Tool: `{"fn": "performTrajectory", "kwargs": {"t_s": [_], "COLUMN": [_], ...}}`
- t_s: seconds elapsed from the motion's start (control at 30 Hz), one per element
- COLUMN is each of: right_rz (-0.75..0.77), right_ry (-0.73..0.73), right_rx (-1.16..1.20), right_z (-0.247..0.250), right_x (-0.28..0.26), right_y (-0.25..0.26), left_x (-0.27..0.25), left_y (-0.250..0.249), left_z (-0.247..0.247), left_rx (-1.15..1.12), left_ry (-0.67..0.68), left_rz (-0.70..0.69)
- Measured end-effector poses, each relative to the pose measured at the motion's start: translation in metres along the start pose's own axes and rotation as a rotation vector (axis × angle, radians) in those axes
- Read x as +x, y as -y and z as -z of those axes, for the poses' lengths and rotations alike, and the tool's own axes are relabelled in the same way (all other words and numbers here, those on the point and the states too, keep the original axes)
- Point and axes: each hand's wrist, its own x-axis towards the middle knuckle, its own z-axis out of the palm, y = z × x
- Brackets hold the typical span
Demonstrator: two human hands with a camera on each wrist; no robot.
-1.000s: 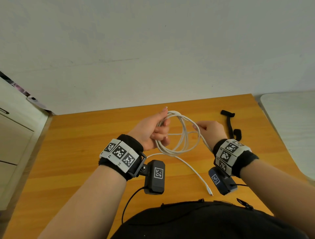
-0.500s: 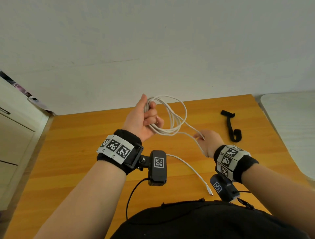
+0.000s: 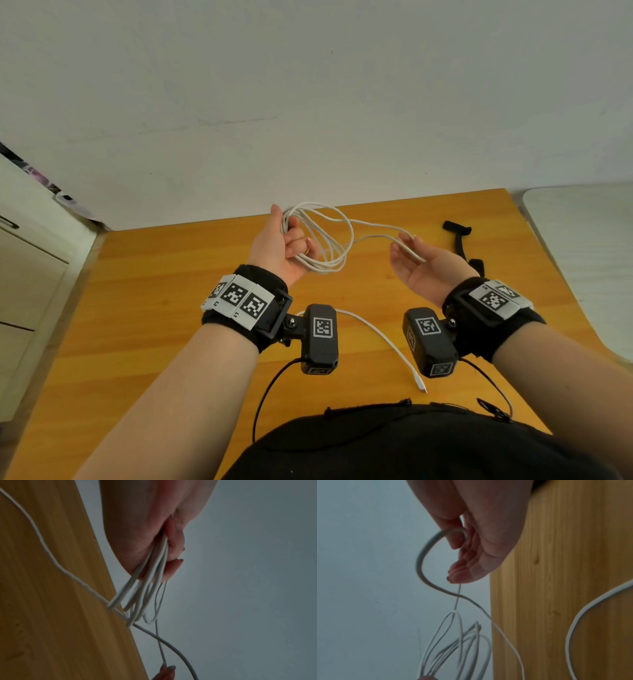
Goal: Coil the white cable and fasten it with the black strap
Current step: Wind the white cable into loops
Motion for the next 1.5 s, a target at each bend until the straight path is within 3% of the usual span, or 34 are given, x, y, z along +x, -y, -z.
{"fn": "performTrajectory", "kwargs": {"t_s": [0.2,0.3,0.4,0.53,0.7,0.8,0.9,1.0,1.07,1.2,1.27,1.37,1.5], "right_rz": [0.046,0.026,0.196,0.577,0.428,0.436,0.350,0.299,0.359,0.559,0.586,0.495,0.237], "right_ry": [-0.032,0.036,-0.009,-0.175,-0.100,-0.080,-0.046,0.054,0.123,0.087,0.099,0.133,0.188], "right_rx": [0.189,0.043,-0.423,-1.422,-2.012,-2.151,-2.277,-2.336,-2.328,-2.058,-1.957,-1.808,-1.502], "right_z": [-0.014,-0.010,-0.001,0.006,0.001,-0.007,-0.016,-0.026,-0.032,-0.040,-0.041,-0.040,-0.042], "right_x": [0.005,0.007,0.008,0.004,-0.005,-0.007,-0.007,-0.009,-0.013,-0.024,-0.027,-0.026,-0.029], "right_y": [0.003,0.008,0.010,0.004,-0.010,-0.018,-0.025,-0.034,-0.039,-0.041,-0.040,-0.036,-0.031], "left_x": [-0.002,-0.002,-0.001,-0.001,-0.003,-0.003,-0.003,-0.001,-0.001,-0.005,-0.007,-0.007,-0.007], "left_y": [0.002,0.003,0.000,-0.006,-0.003,0.002,0.007,0.013,0.019,0.031,0.035,0.039,0.043], "left_z": [0.001,0.003,0.005,0.005,-0.001,-0.005,-0.007,-0.009,-0.012,-0.016,-0.017,-0.019,-0.017], "left_rx": [0.014,-0.047,-0.132,-0.189,-0.162,-0.115,-0.038,0.113,0.235,0.465,0.597,0.773,0.972], "left_ry": [0.016,0.021,0.009,0.016,0.028,0.068,0.114,0.136,0.144,0.184,0.184,0.178,0.176], "left_rz": [0.020,0.030,0.020,0.003,-0.013,-0.011,-0.021,-0.071,-0.117,-0.266,-0.344,-0.440,-0.525]}}
